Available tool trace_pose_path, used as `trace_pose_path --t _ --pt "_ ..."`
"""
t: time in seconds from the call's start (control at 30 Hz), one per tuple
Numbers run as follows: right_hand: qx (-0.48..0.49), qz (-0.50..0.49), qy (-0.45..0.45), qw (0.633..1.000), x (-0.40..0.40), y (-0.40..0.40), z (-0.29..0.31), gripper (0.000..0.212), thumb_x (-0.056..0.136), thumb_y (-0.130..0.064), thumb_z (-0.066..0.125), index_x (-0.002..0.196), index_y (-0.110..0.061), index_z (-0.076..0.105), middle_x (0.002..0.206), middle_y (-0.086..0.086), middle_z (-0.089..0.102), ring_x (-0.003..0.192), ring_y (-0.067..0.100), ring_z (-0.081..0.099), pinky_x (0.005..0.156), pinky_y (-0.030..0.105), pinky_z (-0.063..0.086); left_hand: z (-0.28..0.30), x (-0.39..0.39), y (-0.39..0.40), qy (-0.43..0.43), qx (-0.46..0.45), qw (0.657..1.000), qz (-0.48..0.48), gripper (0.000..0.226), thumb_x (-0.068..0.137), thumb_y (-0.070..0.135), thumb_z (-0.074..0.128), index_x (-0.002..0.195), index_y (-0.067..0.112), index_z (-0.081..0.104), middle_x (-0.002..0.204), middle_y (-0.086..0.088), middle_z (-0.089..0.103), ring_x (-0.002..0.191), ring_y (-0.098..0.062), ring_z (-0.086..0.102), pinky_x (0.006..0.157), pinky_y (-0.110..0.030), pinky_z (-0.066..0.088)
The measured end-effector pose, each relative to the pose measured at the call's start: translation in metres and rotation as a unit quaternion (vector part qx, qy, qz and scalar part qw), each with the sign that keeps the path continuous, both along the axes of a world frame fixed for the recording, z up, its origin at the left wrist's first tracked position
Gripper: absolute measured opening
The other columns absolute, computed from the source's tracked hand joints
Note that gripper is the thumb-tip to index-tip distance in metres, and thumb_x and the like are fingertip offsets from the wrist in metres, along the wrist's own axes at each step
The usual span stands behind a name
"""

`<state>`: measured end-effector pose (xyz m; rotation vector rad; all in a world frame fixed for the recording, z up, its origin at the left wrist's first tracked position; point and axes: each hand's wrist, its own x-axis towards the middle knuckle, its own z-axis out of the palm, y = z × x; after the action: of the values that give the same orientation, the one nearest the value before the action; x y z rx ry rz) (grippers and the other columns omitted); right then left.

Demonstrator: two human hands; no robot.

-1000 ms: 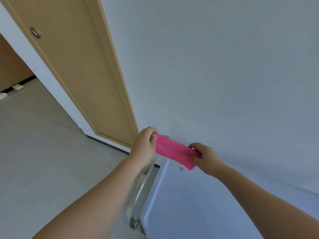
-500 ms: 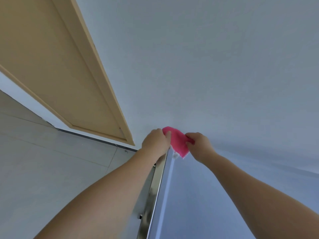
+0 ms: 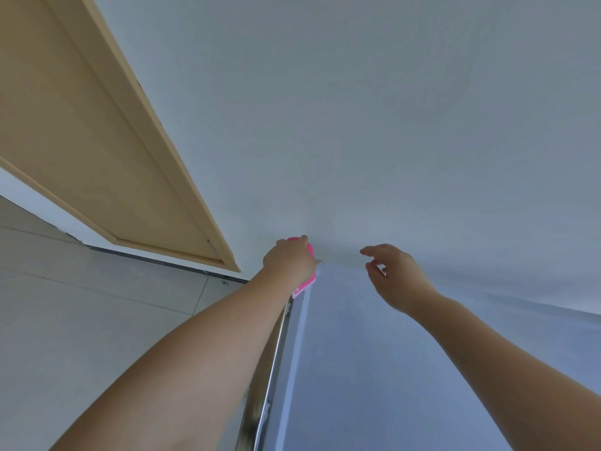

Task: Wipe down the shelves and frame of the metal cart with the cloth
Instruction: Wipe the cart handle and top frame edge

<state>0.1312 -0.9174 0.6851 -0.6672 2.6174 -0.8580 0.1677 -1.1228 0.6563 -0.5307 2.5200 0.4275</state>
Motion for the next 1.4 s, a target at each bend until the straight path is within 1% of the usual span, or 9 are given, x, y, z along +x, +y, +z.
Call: trace_pose_path --t 0.1,0.2,0.43,0.7,0.93,1.07,1.17,1.27,1.4 --pt "0.002 0.001 0.009 1.000 0.015 0.015 0.011 0.030 0.090 -0.012 0.051 0.118 -0.018 0.061 0.116 -0.002 0.059 0.095 0.013 0.058 0.087 0.030 0.047 0.009 0.020 0.004 0.019 0.012 0.999 0.031 0.076 0.074 0.009 0.058 0.140 0.020 0.022 0.125 -0.016 0.039 0.104 -0.033 0.048 0.073 -0.037 0.043" --pt "0.016 0.020 0.010 1.000 0.036 0.020 0.021 0.031 0.091 -0.013 0.051 0.121 -0.017 0.060 0.120 -0.001 0.058 0.102 0.017 0.058 0.090 0.035 0.048 0.015 0.048 0.012 0.075 0.013 0.996 0.046 0.073 0.085 0.017 0.048 0.146 0.029 0.009 0.129 -0.018 0.034 0.104 -0.035 0.052 0.076 -0.038 0.044" --pt "-0.009 0.037 0.032 0.999 0.095 0.040 0.040 0.031 0.091 -0.014 0.053 0.120 -0.019 0.060 0.120 -0.005 0.058 0.100 0.012 0.058 0.086 0.025 0.046 0.027 0.124 0.037 0.133 -0.009 0.990 0.056 0.075 0.088 0.017 0.049 0.146 0.032 0.004 0.147 -0.019 0.017 0.111 -0.036 0.051 0.084 -0.042 0.047" --pt "-0.032 0.070 0.051 0.996 0.126 0.075 0.066 0.030 0.090 -0.014 0.054 0.119 -0.020 0.060 0.118 -0.007 0.058 0.092 0.006 0.056 0.085 0.025 0.046 0.021 0.212 0.060 0.162 -0.020 0.983 0.079 0.064 0.097 0.022 0.040 0.145 0.040 0.001 0.156 -0.014 0.005 0.098 -0.030 0.061 0.077 -0.041 0.057" --pt "-0.060 0.115 0.058 0.990 0.133 0.117 0.080 0.030 0.091 -0.015 0.054 0.119 -0.022 0.060 0.119 -0.010 0.058 0.094 0.006 0.057 0.085 0.026 0.047 0.019 0.266 0.088 0.175 -0.052 0.976 0.122 0.065 0.098 0.021 0.037 0.144 0.043 -0.003 0.155 -0.011 0.012 0.092 -0.023 0.061 0.072 -0.037 0.058" --pt "-0.043 0.147 0.053 0.987 0.145 0.144 0.074 0.030 0.091 -0.014 0.054 0.119 -0.021 0.060 0.118 -0.009 0.058 0.094 0.006 0.057 0.084 0.026 0.047 0.022 0.281 0.098 0.204 -0.055 0.967 0.145 0.073 0.092 0.030 0.050 0.145 0.038 0.000 0.152 -0.012 0.021 0.107 -0.030 0.057 0.085 -0.043 0.054" --pt "-0.025 0.168 0.058 0.984 0.155 0.154 0.073 0.030 0.091 -0.013 0.053 0.119 -0.020 0.060 0.117 -0.007 0.058 0.096 0.008 0.057 0.084 0.027 0.047 0.027 0.269 0.094 0.236 -0.021 0.942 0.237 0.083 0.084 0.047 0.058 0.146 0.024 0.006 0.147 -0.010 0.032 0.122 -0.031 0.049 0.093 -0.046 0.050" --pt "-0.026 0.159 0.067 0.985 0.166 0.156 0.075 0.030 0.090 -0.013 0.054 0.119 -0.020 0.061 0.115 -0.008 0.059 0.094 0.007 0.057 0.084 0.029 0.048 0.027 0.247 0.091 0.207 -0.001 0.934 0.292 0.083 0.085 0.055 0.052 0.144 0.012 0.013 0.141 -0.012 0.040 0.117 -0.030 0.053 0.084 -0.041 0.050" --pt "-0.017 0.138 0.074 0.988 0.186 0.156 0.076 0.029 0.090 -0.012 0.055 0.117 -0.020 0.062 0.113 -0.008 0.059 0.094 0.010 0.059 0.084 0.034 0.050 0.017 0.242 0.090 0.213 -0.019 0.934 0.288 0.062 0.087 0.052 0.051 0.127 0.008 0.035 0.116 -0.013 0.056 0.095 -0.030 0.062 0.067 -0.037 0.051"
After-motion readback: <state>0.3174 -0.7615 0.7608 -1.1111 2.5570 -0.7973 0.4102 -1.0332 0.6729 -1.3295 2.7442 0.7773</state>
